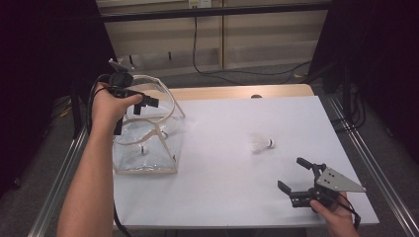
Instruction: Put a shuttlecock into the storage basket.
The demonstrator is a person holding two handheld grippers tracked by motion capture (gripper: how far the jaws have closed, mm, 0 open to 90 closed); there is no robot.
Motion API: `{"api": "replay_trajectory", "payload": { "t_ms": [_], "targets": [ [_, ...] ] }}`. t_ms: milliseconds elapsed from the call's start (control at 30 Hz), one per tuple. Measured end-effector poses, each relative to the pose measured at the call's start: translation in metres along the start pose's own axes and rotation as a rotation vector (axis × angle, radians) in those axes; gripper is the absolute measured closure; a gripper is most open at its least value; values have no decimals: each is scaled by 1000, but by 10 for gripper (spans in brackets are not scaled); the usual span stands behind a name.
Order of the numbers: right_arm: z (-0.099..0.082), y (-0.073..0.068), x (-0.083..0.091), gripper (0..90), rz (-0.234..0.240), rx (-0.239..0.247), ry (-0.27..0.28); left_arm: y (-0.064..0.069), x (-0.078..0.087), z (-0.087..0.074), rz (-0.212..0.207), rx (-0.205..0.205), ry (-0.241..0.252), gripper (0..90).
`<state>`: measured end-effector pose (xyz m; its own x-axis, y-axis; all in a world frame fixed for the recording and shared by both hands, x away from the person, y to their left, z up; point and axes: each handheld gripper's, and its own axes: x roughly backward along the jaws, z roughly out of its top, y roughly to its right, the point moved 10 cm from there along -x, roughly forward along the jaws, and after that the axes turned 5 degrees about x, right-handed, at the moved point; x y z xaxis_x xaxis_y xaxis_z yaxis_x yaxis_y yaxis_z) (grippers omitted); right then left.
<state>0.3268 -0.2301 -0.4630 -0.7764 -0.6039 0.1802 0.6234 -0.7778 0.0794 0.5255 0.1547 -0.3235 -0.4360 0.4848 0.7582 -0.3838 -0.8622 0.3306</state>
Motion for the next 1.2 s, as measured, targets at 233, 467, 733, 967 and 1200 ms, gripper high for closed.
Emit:
{"api": "replay_trajectory", "payload": {
  "t_ms": [233,467,733,967,1200],
  "targets": [
    [0,-1,0,9,3,2,0,15,4,3,-29,-18,-5,381],
    [1,-1,0,10,4,2,2,31,10,4,-66,-51,-16,333],
    [1,-2,0,9,4,1,2,51,11,3,-101,-87,-35,311],
    [1,-2,0,9,6,-4,2,68,13,0,-125,-122,-61,286],
    [1,-2,0,9,8,0,3,80,12,-2,-149,-144,-77,274]
  ]
}}
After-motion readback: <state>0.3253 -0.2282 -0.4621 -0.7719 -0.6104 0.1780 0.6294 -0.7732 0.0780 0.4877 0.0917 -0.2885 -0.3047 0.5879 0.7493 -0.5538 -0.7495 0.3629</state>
